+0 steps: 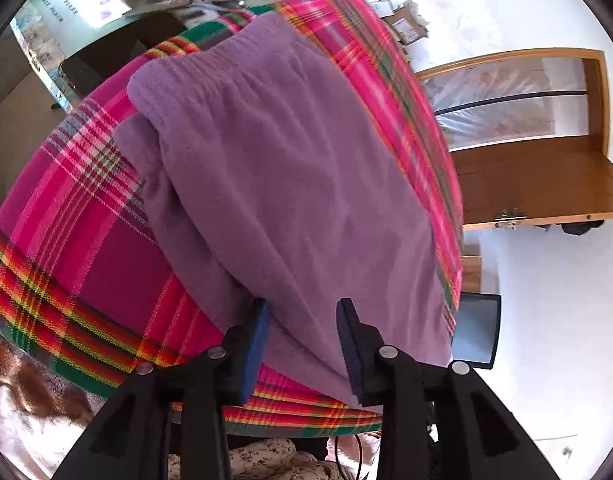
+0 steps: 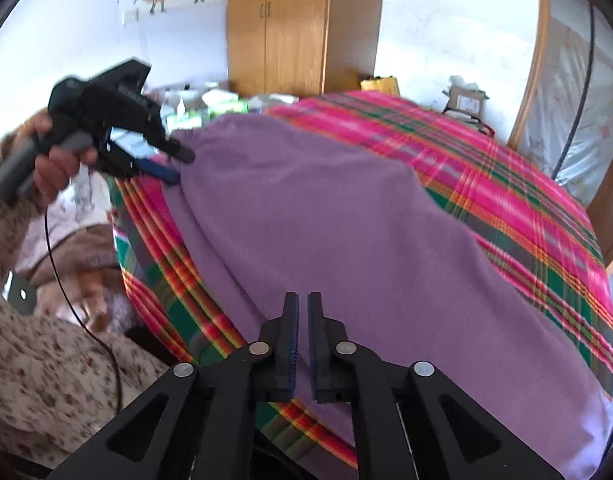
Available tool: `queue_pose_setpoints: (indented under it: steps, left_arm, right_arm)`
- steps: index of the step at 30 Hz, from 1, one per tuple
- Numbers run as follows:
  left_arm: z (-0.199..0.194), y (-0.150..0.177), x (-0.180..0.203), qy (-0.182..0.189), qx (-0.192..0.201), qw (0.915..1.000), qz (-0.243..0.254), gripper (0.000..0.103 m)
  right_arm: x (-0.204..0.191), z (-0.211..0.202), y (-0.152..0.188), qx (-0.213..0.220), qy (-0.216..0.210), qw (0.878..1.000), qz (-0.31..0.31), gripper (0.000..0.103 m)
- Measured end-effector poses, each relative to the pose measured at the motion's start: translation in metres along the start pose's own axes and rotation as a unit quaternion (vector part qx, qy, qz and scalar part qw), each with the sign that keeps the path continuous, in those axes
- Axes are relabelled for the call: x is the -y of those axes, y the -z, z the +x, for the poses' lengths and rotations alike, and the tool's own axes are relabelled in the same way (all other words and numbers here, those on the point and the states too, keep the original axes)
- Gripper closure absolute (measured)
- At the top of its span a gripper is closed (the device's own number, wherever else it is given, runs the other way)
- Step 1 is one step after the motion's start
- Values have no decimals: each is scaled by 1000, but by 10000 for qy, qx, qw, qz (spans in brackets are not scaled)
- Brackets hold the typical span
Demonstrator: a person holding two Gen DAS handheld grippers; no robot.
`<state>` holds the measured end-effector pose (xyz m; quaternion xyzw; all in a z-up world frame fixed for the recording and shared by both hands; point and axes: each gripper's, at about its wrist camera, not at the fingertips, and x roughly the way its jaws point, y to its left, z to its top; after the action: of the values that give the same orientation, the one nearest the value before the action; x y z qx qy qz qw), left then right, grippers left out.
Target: Fold clothes
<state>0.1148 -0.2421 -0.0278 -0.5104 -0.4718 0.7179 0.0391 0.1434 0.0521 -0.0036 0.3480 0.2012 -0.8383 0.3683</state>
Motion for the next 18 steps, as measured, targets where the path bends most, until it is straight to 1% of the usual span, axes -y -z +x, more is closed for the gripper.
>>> queue_pose_setpoints:
  steps: [2, 5, 8, 11, 13, 16, 18]
  left_arm:
    - [3, -1, 0, 9, -35, 10000, -56, 68]
    - [5, -3, 2, 99, 2, 9998, -151, 68]
    - [7, -5, 4, 57, -37, 9999, -146, 68]
    - [9, -9, 5, 130, -41, 9997, -223, 68]
    - [10, -10, 5, 152, -38, 9996, -232, 68]
    - [13, -10, 7, 158, -29, 9995, -260, 68]
    - [14, -10, 8, 176, -21, 9994, -284, 71]
  right_arm:
    - [-2, 8, 4, -137, 64, 9998, -93, 85]
    - [-4, 18, 8, -308, 71, 9992, -224, 81]
    - [-6, 18, 10, -293, 54, 9988, -397, 78]
    - [-10, 18, 14, -270, 68, 9977, -620, 77]
    - [-8, 18, 15, -248, 50, 9977, -626, 76]
    - [-1, 21, 14, -236, -45, 9987, -446, 75]
    - [2, 20, 13, -242, -74, 9990, -368, 75]
